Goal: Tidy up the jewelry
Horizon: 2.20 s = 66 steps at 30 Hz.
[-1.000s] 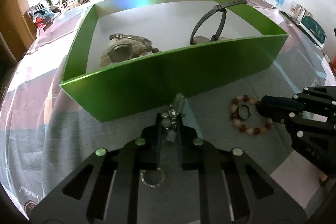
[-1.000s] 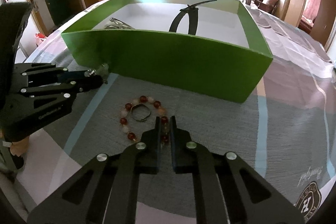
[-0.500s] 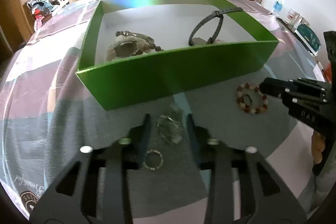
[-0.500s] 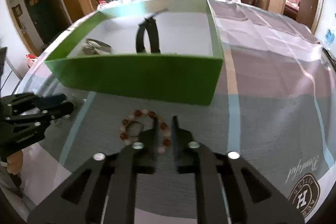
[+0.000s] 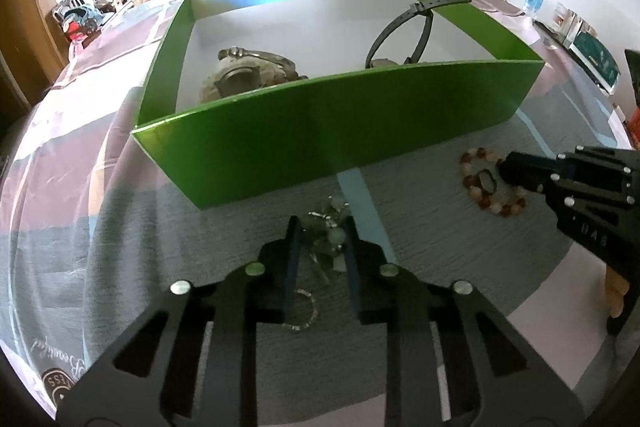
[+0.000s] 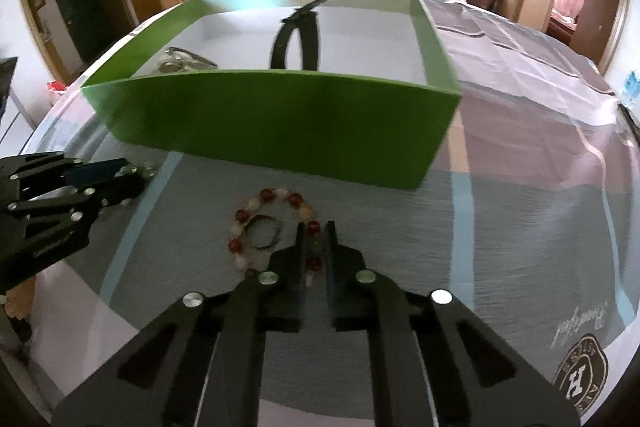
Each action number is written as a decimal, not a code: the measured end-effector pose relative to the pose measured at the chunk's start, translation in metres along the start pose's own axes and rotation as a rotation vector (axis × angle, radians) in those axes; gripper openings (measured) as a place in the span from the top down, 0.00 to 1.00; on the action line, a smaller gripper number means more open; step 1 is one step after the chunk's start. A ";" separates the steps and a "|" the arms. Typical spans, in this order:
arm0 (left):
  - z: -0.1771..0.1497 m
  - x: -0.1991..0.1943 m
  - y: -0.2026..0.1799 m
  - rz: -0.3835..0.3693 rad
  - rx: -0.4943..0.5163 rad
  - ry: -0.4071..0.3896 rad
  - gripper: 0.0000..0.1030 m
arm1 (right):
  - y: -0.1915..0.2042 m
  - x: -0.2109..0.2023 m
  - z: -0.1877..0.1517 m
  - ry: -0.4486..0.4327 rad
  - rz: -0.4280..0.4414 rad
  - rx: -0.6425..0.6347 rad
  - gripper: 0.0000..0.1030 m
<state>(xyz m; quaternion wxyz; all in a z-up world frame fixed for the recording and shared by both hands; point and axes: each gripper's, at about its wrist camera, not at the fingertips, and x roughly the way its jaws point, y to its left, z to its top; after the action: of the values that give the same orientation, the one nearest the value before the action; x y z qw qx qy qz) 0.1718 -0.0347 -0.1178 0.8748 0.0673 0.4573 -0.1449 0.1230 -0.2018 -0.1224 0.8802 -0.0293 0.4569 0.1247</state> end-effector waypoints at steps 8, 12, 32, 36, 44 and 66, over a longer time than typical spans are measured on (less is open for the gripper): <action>0.002 -0.030 -0.001 0.004 0.009 -0.060 0.89 | 0.018 -0.039 0.011 -0.107 0.056 -0.036 0.92; 0.005 -0.055 -0.002 0.004 0.020 -0.111 0.89 | 0.018 -0.066 0.023 -0.156 0.075 -0.021 0.92; 0.093 -0.095 0.023 -0.017 0.022 -0.207 0.89 | -0.015 -0.090 0.117 -0.262 0.009 0.059 0.92; 0.118 -0.058 0.038 -0.013 -0.017 -0.144 0.89 | -0.035 -0.060 0.135 -0.229 -0.039 0.124 0.92; 0.124 0.000 0.048 0.008 -0.065 -0.057 0.79 | -0.051 -0.014 0.132 -0.133 -0.044 0.169 0.91; -0.010 -0.059 0.011 0.009 0.048 0.021 0.47 | 0.019 -0.001 0.029 0.098 0.049 -0.004 0.49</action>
<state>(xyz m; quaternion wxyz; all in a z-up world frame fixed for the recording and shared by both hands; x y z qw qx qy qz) 0.1355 -0.0108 -0.0757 0.8687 0.0917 0.4627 -0.1511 0.1403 -0.1787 -0.1034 0.8534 -0.0259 0.4999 0.1453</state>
